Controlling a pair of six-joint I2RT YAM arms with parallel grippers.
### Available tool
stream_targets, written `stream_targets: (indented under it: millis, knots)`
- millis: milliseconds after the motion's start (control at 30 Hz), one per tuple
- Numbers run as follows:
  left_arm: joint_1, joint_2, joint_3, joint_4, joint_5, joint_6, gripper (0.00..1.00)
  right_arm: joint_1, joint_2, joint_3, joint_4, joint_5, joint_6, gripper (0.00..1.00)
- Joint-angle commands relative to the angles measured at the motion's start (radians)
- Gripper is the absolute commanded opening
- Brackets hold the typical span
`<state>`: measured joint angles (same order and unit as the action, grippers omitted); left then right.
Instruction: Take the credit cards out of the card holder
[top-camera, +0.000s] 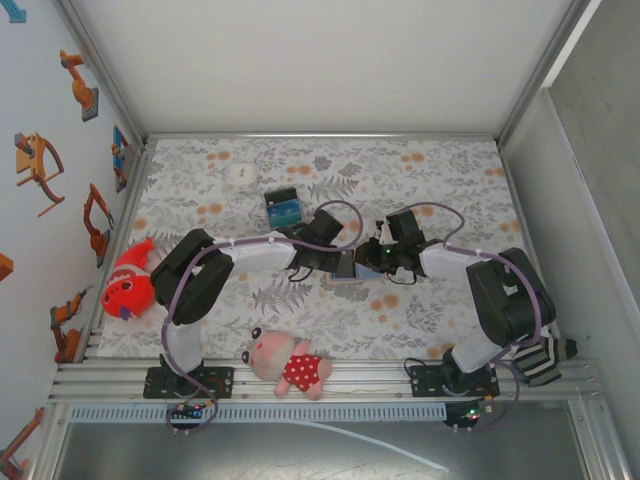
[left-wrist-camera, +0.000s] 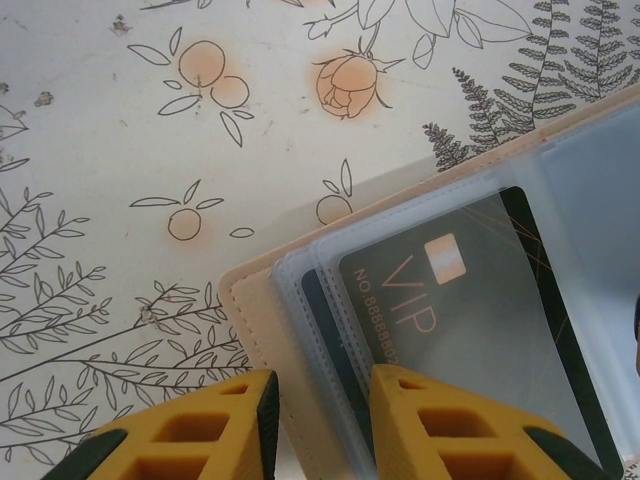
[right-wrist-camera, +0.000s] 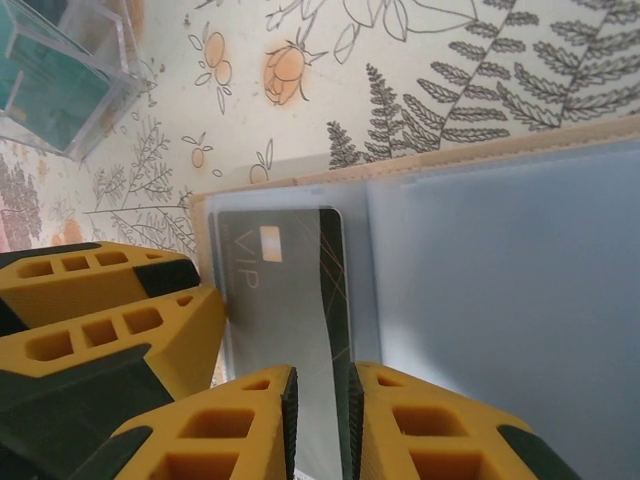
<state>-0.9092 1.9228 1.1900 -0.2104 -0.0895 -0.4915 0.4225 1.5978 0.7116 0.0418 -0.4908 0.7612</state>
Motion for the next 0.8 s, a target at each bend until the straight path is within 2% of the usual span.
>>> stream_targets:
  millis: [0,767]
  knots:
    - [-0.005,0.025,0.018,-0.047,-0.002,0.018,0.29,0.006,0.014,0.004,0.024,-0.017,0.013,0.21]
    - [-0.008,0.036,0.016,-0.069,0.002,0.017,0.28,0.006,0.079,0.006,0.120,-0.097,0.043,0.17]
